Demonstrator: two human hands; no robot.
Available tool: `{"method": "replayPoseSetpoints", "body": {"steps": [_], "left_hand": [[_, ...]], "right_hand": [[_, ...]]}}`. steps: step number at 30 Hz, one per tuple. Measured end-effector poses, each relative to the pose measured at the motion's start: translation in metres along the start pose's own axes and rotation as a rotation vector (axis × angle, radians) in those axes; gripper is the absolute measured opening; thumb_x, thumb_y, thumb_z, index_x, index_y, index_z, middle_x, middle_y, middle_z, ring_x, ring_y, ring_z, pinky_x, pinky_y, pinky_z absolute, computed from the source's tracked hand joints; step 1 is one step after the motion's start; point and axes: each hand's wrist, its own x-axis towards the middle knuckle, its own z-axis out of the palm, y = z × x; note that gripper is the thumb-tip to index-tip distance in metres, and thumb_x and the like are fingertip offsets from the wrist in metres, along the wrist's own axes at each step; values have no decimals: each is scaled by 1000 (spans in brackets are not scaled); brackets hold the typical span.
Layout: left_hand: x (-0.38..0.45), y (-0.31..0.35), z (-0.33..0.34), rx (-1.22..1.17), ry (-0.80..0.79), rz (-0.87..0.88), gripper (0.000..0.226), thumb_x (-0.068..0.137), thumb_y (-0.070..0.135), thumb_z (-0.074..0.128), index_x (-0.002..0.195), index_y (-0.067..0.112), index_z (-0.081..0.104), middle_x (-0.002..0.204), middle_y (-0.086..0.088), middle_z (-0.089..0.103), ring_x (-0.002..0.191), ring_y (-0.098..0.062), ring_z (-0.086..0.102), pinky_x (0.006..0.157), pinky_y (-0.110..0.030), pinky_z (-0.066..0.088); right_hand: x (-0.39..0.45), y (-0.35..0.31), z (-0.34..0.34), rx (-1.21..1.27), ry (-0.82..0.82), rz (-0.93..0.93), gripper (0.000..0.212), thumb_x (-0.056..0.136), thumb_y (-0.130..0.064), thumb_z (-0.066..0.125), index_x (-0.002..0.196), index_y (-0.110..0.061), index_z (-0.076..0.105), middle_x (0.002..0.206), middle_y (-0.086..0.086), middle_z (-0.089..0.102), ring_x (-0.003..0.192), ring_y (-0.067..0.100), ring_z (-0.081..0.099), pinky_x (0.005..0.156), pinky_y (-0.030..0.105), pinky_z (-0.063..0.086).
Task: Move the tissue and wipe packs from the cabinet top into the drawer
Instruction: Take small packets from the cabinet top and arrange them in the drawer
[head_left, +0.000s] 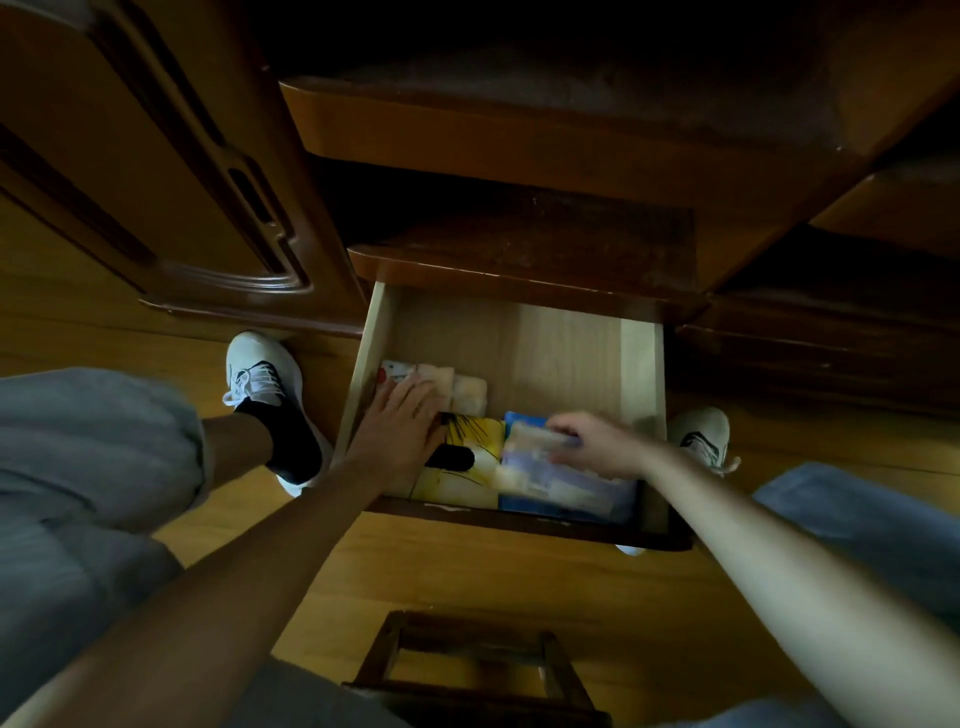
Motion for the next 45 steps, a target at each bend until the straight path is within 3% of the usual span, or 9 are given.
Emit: {"method": "replayPoseSetpoints", "body": {"steps": [4,8,16,23,28,33,38,41,45], "left_hand": [[-9,-8,11,15,-97,-21,66,101,56,19,154,17,27,159,-9,30,150,-27,17,123,-48,9],[-3,-7,16,-33,-165,-26,67,97,58,13,153,22,19,162,-7,16,152,-27,4,122,-54,-1],[-4,-7,19,-63,-160,-36,68,99,59,12,153,22,30,161,-10,25,152,-30,9,122,-54,0],[-5,-9,19,-55,-144,-34,62,99,57,21,152,25,28,161,-8,23,151,-28,11,121,-52,3],[-2,-7,16,-60,-214,-56,65,102,55,22,159,29,8,166,-8,7,153,-28,1,122,-54,0],[-2,-6,13,-61,-238,-71,64,102,55,21,159,30,3,166,-8,4,153,-28,1,122,-51,-2],[-3,-7,15,-59,-243,-61,67,99,59,16,158,29,7,165,-8,10,152,-29,5,122,-52,-1],[-2,-8,17,-53,-239,-73,66,99,59,17,158,31,8,165,-7,12,152,-30,8,121,-53,2],[-2,-10,18,-49,-264,-71,66,96,62,12,156,36,4,165,-4,11,151,-29,10,119,-55,9]], "right_hand": [[13,-13,-44,8,312,33,9,102,-34,57,97,-32,63,87,0,67,75,19,67,66,45,54],[38,-25,-71,-282,466,22,35,107,-34,49,140,-24,56,122,0,66,100,24,62,73,38,46],[69,0,-26,-614,256,239,32,97,-24,64,125,-21,49,121,8,64,104,27,62,77,42,49],[67,5,-50,-556,661,17,35,86,-12,73,110,-27,53,112,0,62,105,27,59,70,35,46],[59,15,-29,-583,210,220,16,90,-28,67,103,-38,65,124,-3,61,107,22,56,86,41,52],[60,32,-20,-564,498,177,41,96,-25,61,135,-35,56,141,-2,58,127,21,54,94,39,47],[78,30,-22,-443,352,292,74,99,-23,56,160,-39,17,167,3,25,147,31,34,112,53,37],[84,38,-18,-455,348,371,63,100,-30,50,157,-41,26,155,9,42,138,35,40,111,50,34],[85,29,-27,-547,219,381,77,81,-48,79,148,-41,41,141,6,52,129,33,46,106,45,36]]}}
